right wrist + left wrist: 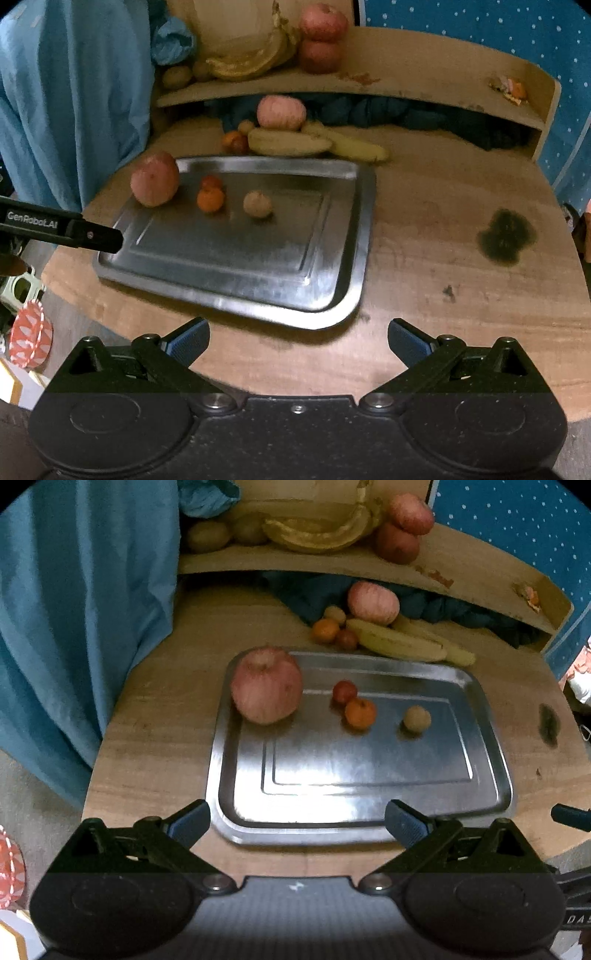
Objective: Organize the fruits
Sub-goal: 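Withdraw both open tools from the tray, then move both tools forward past the tray toward the fruit row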
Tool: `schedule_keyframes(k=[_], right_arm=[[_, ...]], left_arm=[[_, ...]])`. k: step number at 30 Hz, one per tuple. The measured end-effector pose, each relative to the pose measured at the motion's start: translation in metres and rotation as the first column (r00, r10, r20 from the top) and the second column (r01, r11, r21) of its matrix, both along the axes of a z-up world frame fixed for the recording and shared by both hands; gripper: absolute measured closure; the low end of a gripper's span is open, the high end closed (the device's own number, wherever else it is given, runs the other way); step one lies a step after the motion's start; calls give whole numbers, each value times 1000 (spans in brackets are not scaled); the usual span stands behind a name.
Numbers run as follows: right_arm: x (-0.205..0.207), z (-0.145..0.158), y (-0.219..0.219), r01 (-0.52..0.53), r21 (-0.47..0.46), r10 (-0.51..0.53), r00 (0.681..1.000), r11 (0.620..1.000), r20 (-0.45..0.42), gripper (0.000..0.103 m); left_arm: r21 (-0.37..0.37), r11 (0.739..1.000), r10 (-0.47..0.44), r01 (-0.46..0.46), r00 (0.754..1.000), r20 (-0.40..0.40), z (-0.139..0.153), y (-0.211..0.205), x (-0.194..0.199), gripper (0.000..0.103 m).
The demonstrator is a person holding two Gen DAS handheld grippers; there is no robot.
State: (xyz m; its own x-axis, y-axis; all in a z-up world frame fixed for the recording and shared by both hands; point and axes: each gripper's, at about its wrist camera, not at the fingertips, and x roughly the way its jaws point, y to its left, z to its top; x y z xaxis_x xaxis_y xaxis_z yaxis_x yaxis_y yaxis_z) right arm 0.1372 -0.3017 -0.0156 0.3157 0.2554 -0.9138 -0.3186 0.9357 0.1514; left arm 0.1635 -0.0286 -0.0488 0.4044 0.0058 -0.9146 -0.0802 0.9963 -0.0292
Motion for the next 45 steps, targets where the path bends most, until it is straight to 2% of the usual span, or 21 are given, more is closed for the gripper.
schedule_keyframes(k=[10, 22, 32, 45], right_arm=[[-10, -5, -2, -27, 0, 27, 999, 1000, -43, 1], [-5, -9, 15, -90, 32, 92, 994, 995, -64, 1], [19, -9, 24, -100, 41, 102, 994, 994, -48, 1], [69, -9, 54, -112, 36, 112, 994, 993, 9, 1]], left_arm=[[39, 999, 2, 0, 999, -52, -5, -1, -21, 0], [69, 997, 44, -38, 995, -84, -1, 8, -24, 0], [53, 996, 72, -67, 993, -92, -2, 22, -10, 0], [29, 993, 112, -111, 993, -38, 10, 53, 31, 0]])
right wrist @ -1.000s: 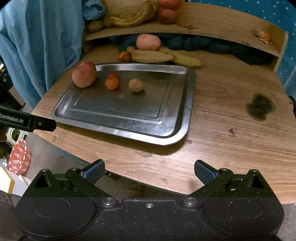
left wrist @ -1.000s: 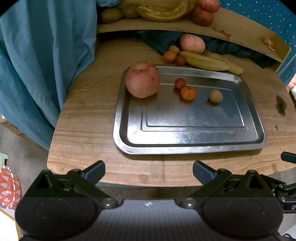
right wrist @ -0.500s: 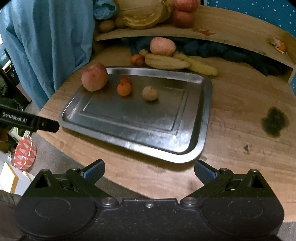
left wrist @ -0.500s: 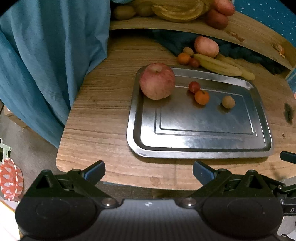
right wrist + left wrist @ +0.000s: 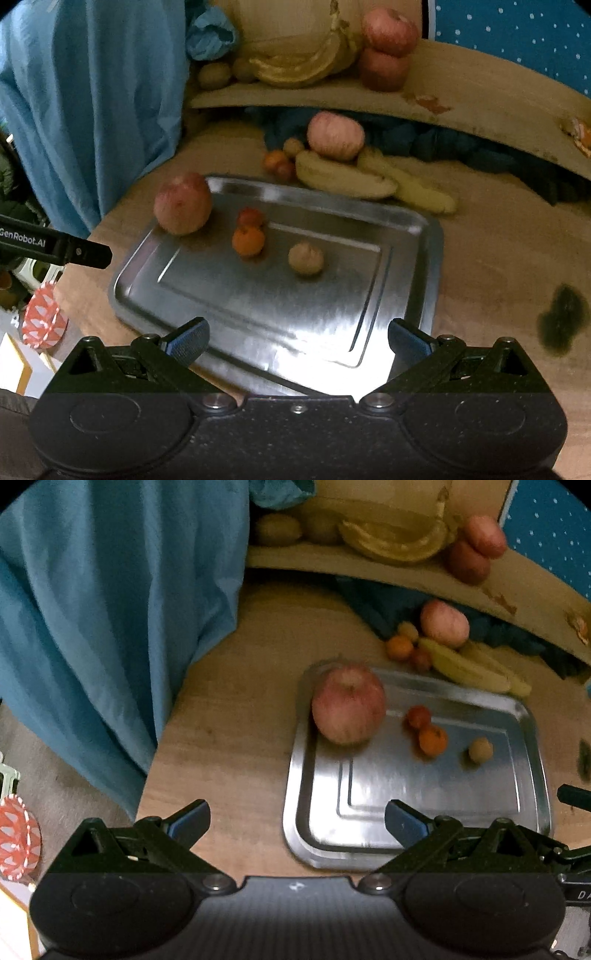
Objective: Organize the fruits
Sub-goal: 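Move both tools forward past the tray toward the fruit row, then grasp a small orange with the left tool while the right tool grasps a small red fruit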
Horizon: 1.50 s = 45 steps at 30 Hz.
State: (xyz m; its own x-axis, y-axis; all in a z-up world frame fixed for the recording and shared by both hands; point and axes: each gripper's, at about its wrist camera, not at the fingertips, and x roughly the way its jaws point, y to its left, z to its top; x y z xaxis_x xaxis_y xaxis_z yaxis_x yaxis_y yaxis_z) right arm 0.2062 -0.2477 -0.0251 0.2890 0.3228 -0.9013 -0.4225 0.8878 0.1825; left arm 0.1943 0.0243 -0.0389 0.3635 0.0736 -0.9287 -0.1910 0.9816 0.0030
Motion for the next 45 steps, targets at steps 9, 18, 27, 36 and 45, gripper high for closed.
schedule_keyframes(k=[9, 18, 27, 36, 45], right_arm=[[22, -5, 0, 86, -20, -85, 996, 996, 20, 1], [36, -12, 12, 128, -27, -128, 992, 991, 18, 1], [54, -17, 37, 136, -2, -136, 989, 991, 55, 1], [81, -26, 76, 87, 33, -88, 996, 996, 23, 8], [106, -38, 104, 88, 40, -87, 996, 995, -17, 27]], left_arm=[[-8, 997, -75, 75, 997, 11, -4, 2, 49, 0], [-21, 985, -172, 172, 985, 6, -13, -3, 91, 0], [-51, 968, -247, 247, 969, 3, -25, 3, 141, 0], [-101, 934, -345, 342, 938, -16, -45, 4, 192, 0], [-208, 874, -456, 438, 889, -41, -61, -9, 225, 0]])
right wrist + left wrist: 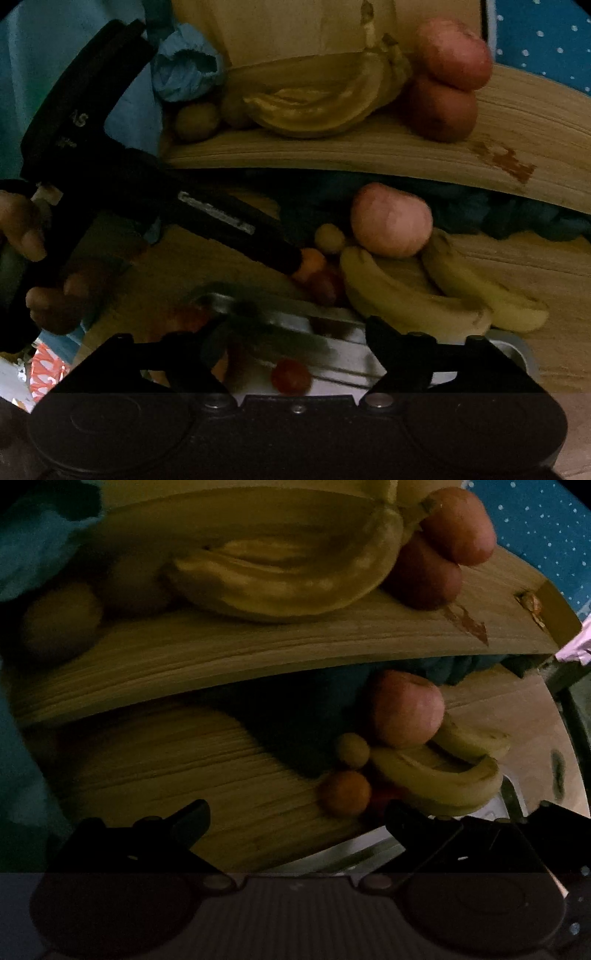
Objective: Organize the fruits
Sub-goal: 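Grasp a small orange with the left tool while the right tool grasps a small red fruit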
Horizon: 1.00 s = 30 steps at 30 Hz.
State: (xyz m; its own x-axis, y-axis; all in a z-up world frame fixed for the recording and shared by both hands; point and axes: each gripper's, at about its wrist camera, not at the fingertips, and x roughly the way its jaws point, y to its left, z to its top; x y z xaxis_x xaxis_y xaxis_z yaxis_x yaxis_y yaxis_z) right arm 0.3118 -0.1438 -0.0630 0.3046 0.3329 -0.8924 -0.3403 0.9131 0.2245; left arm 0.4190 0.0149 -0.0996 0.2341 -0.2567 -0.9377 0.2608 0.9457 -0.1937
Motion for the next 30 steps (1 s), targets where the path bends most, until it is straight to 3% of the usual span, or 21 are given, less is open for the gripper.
schedule_keyframes(k=[5, 11, 19, 24, 30], right_arm=[[8, -7, 5, 28, -22, -28, 1000, 999, -7, 47], [12, -14, 10, 53, -68, -54, 998, 996, -15, 57], [16, -20, 18, 47, -105, -49, 999, 993, -12, 60], [20, -23, 26, 34, -135, -35, 999, 990, -4, 63], [24, -26, 33, 21, -152, -21, 1000, 988, 2, 63]], left_arm=[[-63, 998, -26, 25, 999, -19, -6, -2, 9, 2], [-103, 993, -62, 57, 997, -42, -9, -5, 15, 17], [-107, 993, -52, 44, 996, -76, -15, -4, 22, 35], [-114, 993, -38, 27, 995, -94, -18, -2, 24, 36], [-118, 993, -22, 9, 994, -106, -19, 1, 28, 43]])
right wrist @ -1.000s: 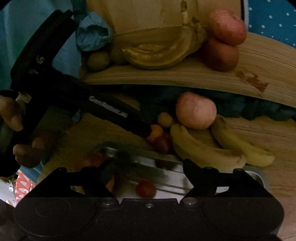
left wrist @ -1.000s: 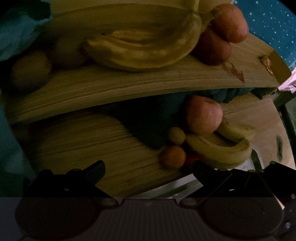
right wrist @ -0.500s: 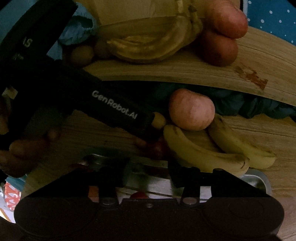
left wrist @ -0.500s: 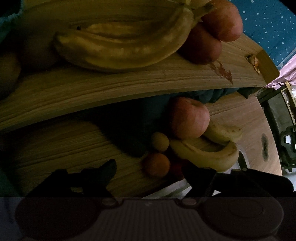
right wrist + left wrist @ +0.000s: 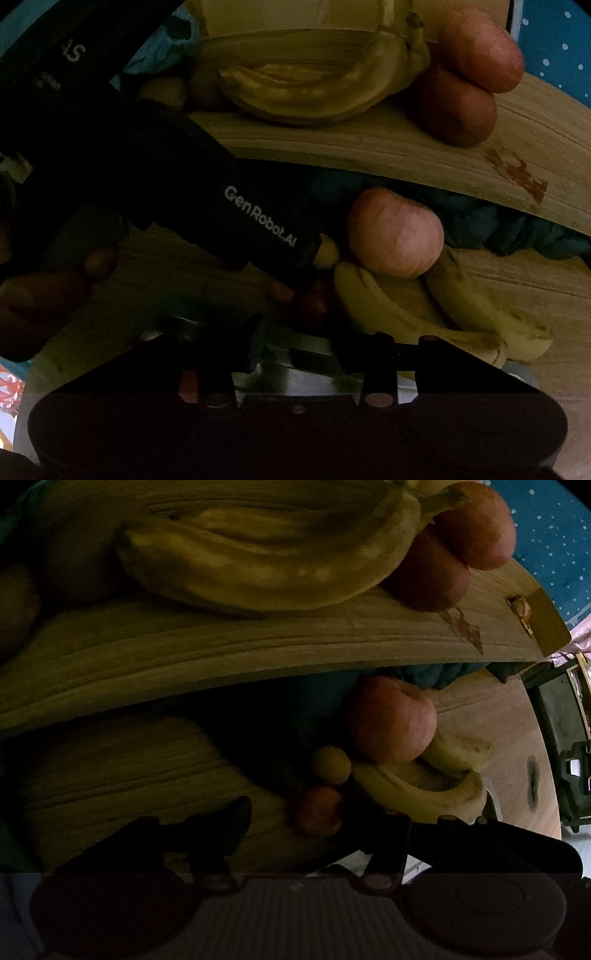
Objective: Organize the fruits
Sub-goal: 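Grasp a small orange with the left tool while the right tool grasps a small red fruit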
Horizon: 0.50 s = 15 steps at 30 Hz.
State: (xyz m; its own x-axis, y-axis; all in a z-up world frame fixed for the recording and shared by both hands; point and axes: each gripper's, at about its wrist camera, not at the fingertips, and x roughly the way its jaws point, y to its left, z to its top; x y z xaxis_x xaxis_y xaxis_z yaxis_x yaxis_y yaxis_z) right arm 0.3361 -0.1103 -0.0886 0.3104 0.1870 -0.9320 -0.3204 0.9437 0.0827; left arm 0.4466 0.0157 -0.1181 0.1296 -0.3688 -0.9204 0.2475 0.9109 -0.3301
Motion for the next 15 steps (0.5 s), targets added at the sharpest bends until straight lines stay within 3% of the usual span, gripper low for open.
schedule_keyframes(k=[15], right_arm=[[8, -7, 5, -14, 11, 14, 1000, 1000, 3, 63]], left_arm=[[-33, 999, 42, -43, 999, -25, -1, 16, 0, 42]])
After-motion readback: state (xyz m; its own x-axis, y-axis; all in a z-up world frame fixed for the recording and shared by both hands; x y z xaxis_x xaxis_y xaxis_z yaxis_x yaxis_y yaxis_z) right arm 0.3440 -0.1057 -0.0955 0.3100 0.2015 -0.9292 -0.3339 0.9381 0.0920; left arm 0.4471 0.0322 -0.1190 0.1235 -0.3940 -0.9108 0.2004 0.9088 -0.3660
